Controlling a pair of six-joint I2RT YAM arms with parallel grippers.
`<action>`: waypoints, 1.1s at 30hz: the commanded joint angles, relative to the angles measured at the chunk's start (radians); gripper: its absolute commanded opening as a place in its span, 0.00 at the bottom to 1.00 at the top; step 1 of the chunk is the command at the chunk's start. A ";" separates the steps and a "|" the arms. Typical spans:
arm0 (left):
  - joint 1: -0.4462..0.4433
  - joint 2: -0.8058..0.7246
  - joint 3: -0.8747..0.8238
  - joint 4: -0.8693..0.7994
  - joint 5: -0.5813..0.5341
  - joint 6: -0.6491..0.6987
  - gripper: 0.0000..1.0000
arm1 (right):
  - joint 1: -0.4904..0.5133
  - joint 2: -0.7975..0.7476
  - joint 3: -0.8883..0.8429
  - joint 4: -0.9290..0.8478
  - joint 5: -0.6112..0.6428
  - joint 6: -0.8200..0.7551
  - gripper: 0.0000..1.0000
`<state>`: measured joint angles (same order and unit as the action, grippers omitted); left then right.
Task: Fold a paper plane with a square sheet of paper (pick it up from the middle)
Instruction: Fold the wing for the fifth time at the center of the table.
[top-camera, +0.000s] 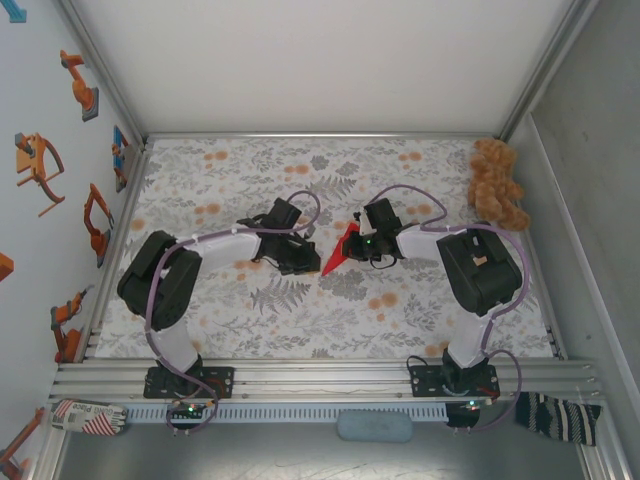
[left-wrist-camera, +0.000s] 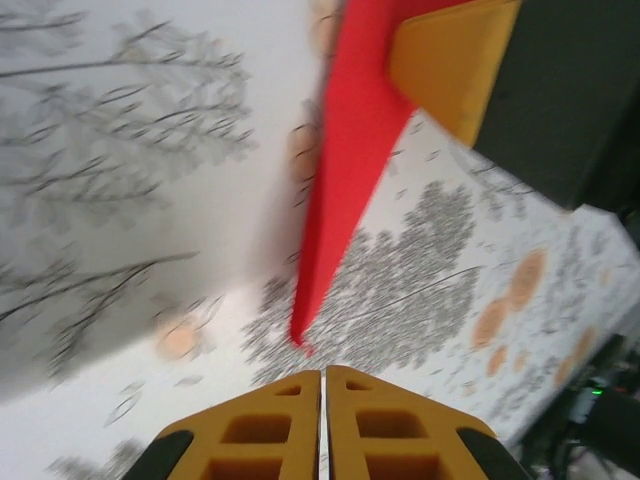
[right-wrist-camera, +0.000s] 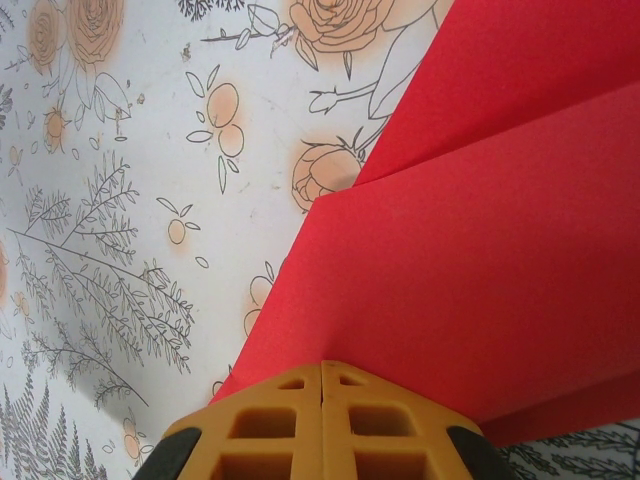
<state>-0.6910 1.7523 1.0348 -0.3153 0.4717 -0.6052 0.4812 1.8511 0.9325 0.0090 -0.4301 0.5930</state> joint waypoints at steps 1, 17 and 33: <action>0.011 -0.090 -0.024 -0.125 -0.094 0.072 0.12 | -0.001 0.039 -0.037 -0.115 0.085 -0.013 0.04; -0.027 0.249 0.247 0.081 0.072 -0.022 0.06 | -0.001 0.041 -0.040 -0.113 0.083 -0.006 0.04; -0.034 0.251 0.108 0.006 0.023 0.043 0.02 | -0.001 0.063 -0.022 -0.154 0.105 0.002 0.03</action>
<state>-0.7189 2.0151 1.2022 -0.2108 0.5224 -0.6052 0.4812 1.8511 0.9348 0.0044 -0.4286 0.5938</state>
